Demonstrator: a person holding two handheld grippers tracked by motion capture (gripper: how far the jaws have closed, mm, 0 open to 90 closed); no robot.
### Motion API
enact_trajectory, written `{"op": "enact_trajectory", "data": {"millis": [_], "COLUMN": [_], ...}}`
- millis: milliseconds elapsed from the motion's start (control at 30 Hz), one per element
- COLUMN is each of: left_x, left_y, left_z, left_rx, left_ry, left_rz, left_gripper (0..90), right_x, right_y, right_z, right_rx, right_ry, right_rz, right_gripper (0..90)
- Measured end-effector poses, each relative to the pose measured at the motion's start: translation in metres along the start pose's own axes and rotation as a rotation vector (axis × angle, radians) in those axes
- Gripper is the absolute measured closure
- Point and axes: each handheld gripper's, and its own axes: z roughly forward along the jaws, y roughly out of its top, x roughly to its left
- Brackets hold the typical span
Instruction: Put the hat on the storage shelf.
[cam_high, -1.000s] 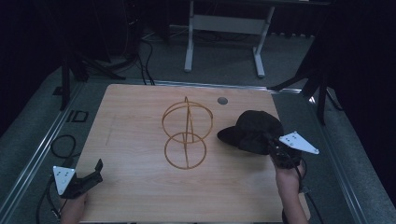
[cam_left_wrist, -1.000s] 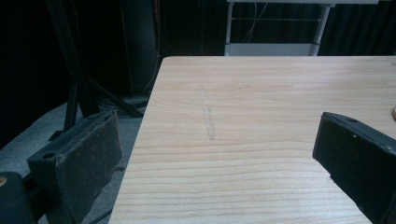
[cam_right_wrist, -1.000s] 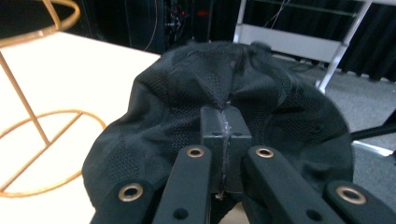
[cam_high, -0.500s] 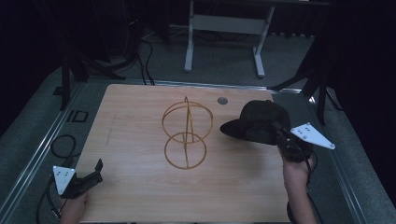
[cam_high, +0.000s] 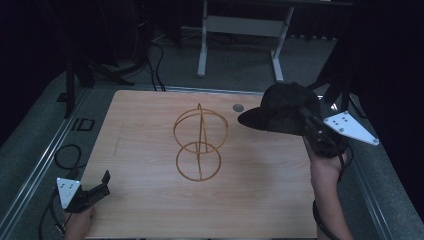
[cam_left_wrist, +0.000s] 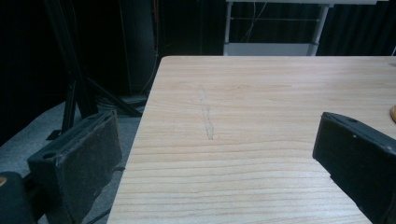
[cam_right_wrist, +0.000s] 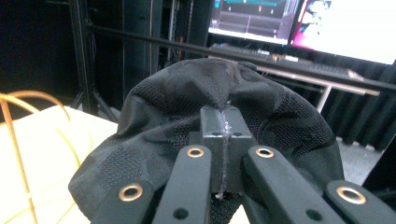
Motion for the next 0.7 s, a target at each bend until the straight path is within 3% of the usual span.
{"op": "enact_trajectory", "data": {"millis": [700], "left_x": [0.000], "left_y": [0.000], "left_z": [0.000], "left_rx": [0.001], "left_ry": [-0.004], "left_rz": [-0.002], "left_gripper": [1.7], "right_x": [0.006], "right_y": [0.080], "right_z": [-0.011], "right_rx": [-0.174], "right_ry": [-0.016], "right_rz": [-0.017], "right_gripper": [90.0]}}
